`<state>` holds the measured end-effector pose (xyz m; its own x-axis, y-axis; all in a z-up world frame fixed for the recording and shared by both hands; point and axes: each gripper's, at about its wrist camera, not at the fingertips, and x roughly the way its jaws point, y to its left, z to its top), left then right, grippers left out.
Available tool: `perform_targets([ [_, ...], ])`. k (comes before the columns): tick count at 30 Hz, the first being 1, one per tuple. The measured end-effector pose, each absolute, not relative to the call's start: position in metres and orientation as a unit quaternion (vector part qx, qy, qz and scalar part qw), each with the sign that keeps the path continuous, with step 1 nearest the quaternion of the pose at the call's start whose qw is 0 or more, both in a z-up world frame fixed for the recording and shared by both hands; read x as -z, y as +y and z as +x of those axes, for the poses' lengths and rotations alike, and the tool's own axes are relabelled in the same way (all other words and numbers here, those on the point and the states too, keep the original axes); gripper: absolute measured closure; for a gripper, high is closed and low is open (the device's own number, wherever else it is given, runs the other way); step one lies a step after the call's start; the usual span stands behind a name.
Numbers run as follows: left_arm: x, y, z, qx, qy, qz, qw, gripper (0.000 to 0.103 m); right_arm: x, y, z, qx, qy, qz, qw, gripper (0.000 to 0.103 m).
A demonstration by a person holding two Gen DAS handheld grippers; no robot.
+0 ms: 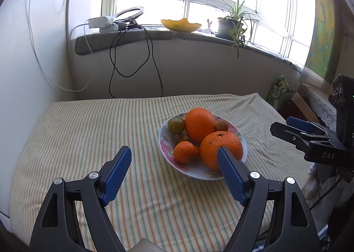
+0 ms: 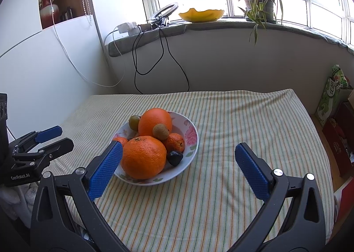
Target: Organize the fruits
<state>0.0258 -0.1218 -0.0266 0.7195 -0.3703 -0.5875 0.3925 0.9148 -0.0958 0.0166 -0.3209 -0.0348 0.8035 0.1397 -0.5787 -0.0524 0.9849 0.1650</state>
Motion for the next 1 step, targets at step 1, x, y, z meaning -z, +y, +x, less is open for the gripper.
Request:
perform_targets([
  [1, 0.0273, -0.1219, 0.0258, 0.205, 0.314, 0.018, 0.927, 0.023, 0.036, -0.3222, 0.0175, -0.05, 0.311, 0.073, 0.946, 0.0],
])
